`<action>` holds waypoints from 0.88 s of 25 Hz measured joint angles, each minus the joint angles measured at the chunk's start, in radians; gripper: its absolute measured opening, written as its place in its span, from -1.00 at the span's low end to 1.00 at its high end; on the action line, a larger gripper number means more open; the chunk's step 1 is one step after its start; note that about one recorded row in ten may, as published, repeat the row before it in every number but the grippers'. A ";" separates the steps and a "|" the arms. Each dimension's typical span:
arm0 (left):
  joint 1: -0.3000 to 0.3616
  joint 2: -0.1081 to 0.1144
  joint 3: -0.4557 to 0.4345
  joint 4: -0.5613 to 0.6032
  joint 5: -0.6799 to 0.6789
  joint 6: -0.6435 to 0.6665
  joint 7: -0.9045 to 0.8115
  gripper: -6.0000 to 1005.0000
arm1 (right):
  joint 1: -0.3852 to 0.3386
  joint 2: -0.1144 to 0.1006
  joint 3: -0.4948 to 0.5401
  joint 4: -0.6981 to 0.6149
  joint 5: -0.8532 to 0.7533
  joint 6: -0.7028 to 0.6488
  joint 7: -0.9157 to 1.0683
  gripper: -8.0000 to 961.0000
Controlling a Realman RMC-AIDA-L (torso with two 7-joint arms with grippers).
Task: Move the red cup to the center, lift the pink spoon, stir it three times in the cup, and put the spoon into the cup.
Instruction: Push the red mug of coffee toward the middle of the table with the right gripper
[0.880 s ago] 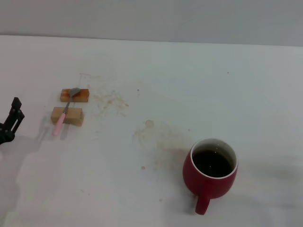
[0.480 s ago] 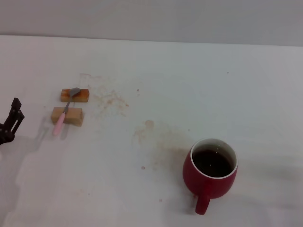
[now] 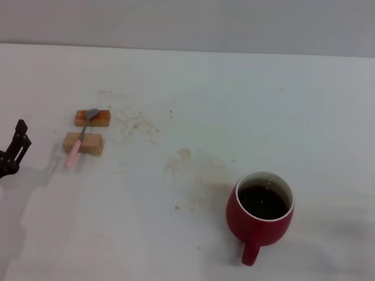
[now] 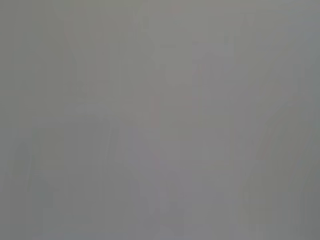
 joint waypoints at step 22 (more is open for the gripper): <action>-0.014 0.001 0.000 0.000 0.000 -0.004 0.000 0.62 | -0.036 0.002 -0.202 0.221 0.002 0.077 -0.150 -0.98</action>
